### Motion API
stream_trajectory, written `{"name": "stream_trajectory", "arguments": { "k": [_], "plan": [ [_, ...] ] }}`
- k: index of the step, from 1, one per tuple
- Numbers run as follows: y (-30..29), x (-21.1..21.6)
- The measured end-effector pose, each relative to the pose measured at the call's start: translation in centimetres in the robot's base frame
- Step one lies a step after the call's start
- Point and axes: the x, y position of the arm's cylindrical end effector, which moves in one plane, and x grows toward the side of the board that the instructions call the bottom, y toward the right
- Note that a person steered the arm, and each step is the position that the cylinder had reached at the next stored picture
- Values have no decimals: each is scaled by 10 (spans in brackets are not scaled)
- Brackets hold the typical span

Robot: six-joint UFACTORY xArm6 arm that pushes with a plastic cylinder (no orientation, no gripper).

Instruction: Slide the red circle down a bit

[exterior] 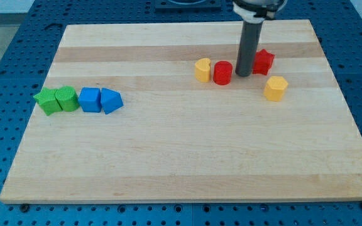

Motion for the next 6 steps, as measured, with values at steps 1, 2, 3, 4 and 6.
{"name": "stream_trajectory", "arguments": {
  "k": [1, 2, 3, 4, 6],
  "plan": [
    [39, -14],
    [46, -15],
    [2, -12],
    [-28, -3],
    [-28, 52]
  ]
}}
